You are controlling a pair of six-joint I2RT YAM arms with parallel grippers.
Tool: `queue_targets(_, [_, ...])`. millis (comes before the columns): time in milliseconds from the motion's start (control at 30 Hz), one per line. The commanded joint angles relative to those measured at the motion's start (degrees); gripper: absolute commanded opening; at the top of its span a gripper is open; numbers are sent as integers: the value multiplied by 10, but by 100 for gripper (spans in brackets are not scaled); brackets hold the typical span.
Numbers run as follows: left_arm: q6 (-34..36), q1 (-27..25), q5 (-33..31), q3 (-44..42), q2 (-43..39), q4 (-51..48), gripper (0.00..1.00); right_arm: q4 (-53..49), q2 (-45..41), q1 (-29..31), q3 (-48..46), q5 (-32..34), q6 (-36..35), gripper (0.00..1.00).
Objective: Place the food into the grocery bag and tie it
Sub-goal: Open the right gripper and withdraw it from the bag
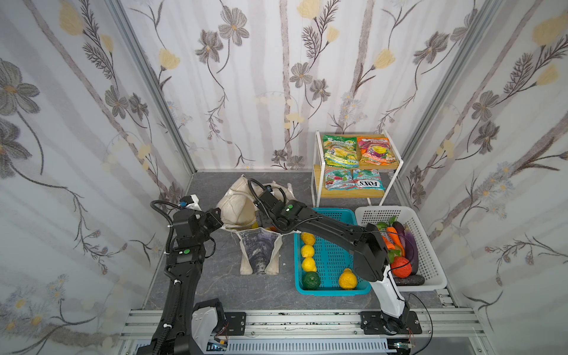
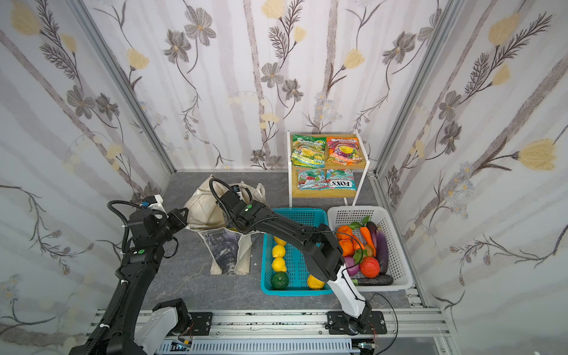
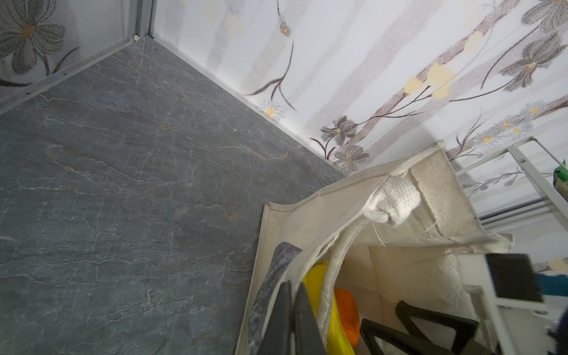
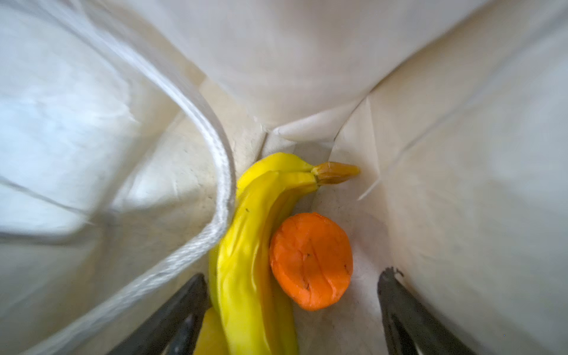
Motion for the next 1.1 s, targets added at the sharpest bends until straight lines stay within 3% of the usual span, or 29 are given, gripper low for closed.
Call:
queue_targets(0, [-6, 0, 6, 2, -4, 17, 0, 14, -46, 14, 4, 35, -14, 100])
queue_targets(200, [-6, 1, 6, 3, -6, 17, 0, 33, -161, 33, -28, 119, -6, 100])
queue_targets(367, [-8, 1, 7, 4, -5, 18, 0, 155, -303, 38, -190, 167, 9, 100])
queue_targets(500, [-7, 1, 6, 4, -3, 18, 0, 250, -392, 21, -339, 163, 46, 100])
queue_targets(567, [-7, 1, 6, 4, -2, 18, 0, 254, -420, -4, -382, 115, 72, 100])
queue_targets(733, [-7, 1, 3, 4, 0, 18, 0, 264, -405, -70, -441, -62, 114, 91])
queue_targets(933, [-8, 1, -2, 1, -4, 18, 0, 253, -312, -69, -415, -126, 114, 80])
queue_targets(1067, [-14, -11, -10, -3, -15, 18, 0, 216, -261, -60, -364, -116, 98, 52])
